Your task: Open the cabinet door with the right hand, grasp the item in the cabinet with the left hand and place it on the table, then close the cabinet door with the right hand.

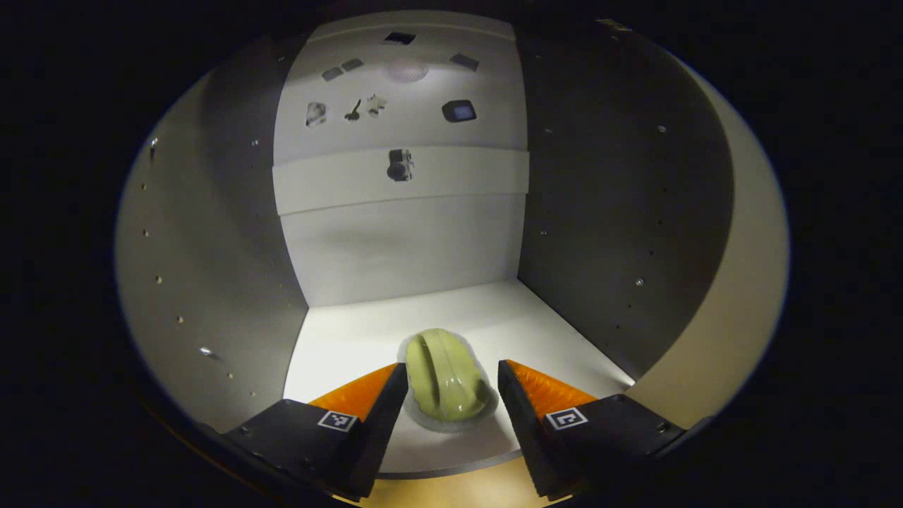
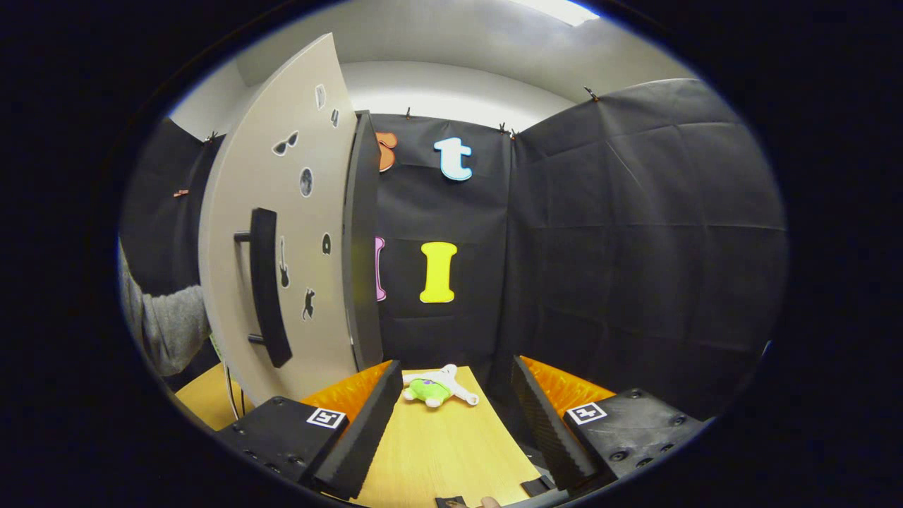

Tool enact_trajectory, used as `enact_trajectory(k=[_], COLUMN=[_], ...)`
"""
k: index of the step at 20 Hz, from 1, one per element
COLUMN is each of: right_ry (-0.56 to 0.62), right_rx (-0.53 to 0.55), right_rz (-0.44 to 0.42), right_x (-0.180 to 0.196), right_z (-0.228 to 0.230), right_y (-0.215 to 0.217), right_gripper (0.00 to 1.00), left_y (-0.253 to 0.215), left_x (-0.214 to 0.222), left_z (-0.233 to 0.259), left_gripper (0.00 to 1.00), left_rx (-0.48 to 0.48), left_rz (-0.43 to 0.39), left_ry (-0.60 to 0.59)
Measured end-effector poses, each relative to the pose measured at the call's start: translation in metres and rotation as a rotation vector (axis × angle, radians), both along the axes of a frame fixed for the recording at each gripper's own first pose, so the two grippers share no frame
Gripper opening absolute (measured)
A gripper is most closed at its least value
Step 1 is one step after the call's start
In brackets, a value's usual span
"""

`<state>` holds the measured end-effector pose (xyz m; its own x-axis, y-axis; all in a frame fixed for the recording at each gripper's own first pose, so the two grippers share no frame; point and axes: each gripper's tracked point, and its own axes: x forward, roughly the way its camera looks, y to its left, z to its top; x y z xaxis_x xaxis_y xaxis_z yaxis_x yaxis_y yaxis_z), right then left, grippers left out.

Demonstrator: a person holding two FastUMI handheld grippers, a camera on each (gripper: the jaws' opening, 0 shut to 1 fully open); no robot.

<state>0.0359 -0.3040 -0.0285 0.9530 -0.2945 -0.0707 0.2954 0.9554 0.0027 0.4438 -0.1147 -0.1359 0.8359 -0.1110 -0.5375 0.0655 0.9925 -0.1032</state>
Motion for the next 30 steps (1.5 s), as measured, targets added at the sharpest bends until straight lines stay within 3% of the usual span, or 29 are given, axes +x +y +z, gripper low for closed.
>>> enact_trajectory(k=[3, 4, 5, 8, 11, 17, 20, 24, 30], right_ry=[0.012, 0.015, 0.019, 0.038, 0.043, 0.041, 0.019, 0.003, 0.003], right_rx=[0.001, 0.001, 0.005, 0.025, 0.021, 0.031, 0.028, 0.046, 0.087], right_rz=[-0.021, -0.028, -0.031, -0.036, -0.026, 0.007, 0.033, 0.074, 0.109], right_x=[0.003, 0.003, 0.003, 0.007, 0.013, 0.013, 0.007, 0.0, -0.041], right_z=[-0.005, -0.006, -0.009, -0.017, -0.02, -0.019, -0.012, -0.007, 0.002], right_y=[-0.012, -0.016, -0.018, -0.026, -0.027, -0.021, -0.007, 0.019, 0.063], right_gripper=[0.98, 0.98, 0.98, 0.97, 0.98, 0.98, 0.98, 0.97, 0.98], left_y=[0.002, 0.004, 0.007, 0.014, 0.013, 0.006, -0.004, -0.006, -0.017], left_x=[0.015, 0.018, 0.019, 0.024, 0.025, 0.003, -0.035, -0.117, -0.253], left_z=[-0.011, -0.016, -0.02, -0.023, -0.023, 0.001, 0.032, 0.062, 0.021], left_gripper=[0.73, 0.72, 0.63, 0.55, 0.28, 0.21, 0.21, 0.19, 0.21], left_rx=[-0.077, -0.071, -0.053, 0.021, 0.062, 0.031, 0.031, 0.058, 0.011], left_rz=[0.064, 0.081, 0.087, 0.11, 0.106, 0.096, 0.031, -0.005, -0.011], left_ry=[0.062, 0.085, 0.097, 0.103, 0.118, 0.094, 0.058, -0.008, 0.037])
